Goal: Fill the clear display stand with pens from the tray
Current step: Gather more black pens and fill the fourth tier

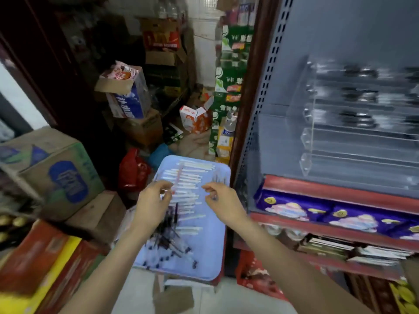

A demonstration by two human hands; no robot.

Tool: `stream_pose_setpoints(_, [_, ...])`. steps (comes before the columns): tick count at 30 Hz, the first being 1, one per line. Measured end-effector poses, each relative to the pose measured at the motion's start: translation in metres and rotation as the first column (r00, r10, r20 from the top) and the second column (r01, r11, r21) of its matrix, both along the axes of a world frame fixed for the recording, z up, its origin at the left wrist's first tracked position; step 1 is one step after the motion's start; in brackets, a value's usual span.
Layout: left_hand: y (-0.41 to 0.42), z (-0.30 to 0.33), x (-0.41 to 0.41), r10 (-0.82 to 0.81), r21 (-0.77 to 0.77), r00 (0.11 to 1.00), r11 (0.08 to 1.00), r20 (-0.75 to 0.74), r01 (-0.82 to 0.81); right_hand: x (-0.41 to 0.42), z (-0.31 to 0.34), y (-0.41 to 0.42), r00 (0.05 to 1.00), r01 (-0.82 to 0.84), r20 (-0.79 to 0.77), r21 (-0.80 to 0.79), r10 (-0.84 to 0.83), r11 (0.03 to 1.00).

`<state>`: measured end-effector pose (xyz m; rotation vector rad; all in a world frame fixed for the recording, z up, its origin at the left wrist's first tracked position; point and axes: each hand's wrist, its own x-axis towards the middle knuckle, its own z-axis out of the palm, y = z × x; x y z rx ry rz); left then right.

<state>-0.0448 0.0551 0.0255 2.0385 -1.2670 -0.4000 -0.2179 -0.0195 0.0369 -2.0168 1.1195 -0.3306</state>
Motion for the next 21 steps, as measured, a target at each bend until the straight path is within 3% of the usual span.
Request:
stream_pose_setpoints(4, [0.029, -0.036, 0.036, -0.128, 0.22, 0.992, 0.968, 0.018, 0.121, 0.034, -0.038, 0.023, 0.995, 0.017, -0.1, 0.139, -0.003, 0.99])
stream_pose_setpoints(9, [0.045, -0.07, 0.056, -0.322, 0.377, 0.945, 0.884, 0.065, 0.275, 0.066, -0.067, 0.038, 0.98, 0.091, -0.195, 0.235, -0.045, 0.968])
stream_pose_setpoints(15, [0.052, -0.088, 0.063, -0.367, 0.371, 0.93, 0.863, -0.009, 0.344, 0.087, -0.079, 0.047, 0.961, 0.079, -0.276, 0.202, -0.02, 0.976])
stream_pose_setpoints(21, [0.046, -0.093, 0.058, -0.342, 0.351, 0.937, 0.871, -0.067, 0.343, 0.089, -0.087, 0.042, 0.958, 0.166, -0.265, 0.2, -0.11, 0.966])
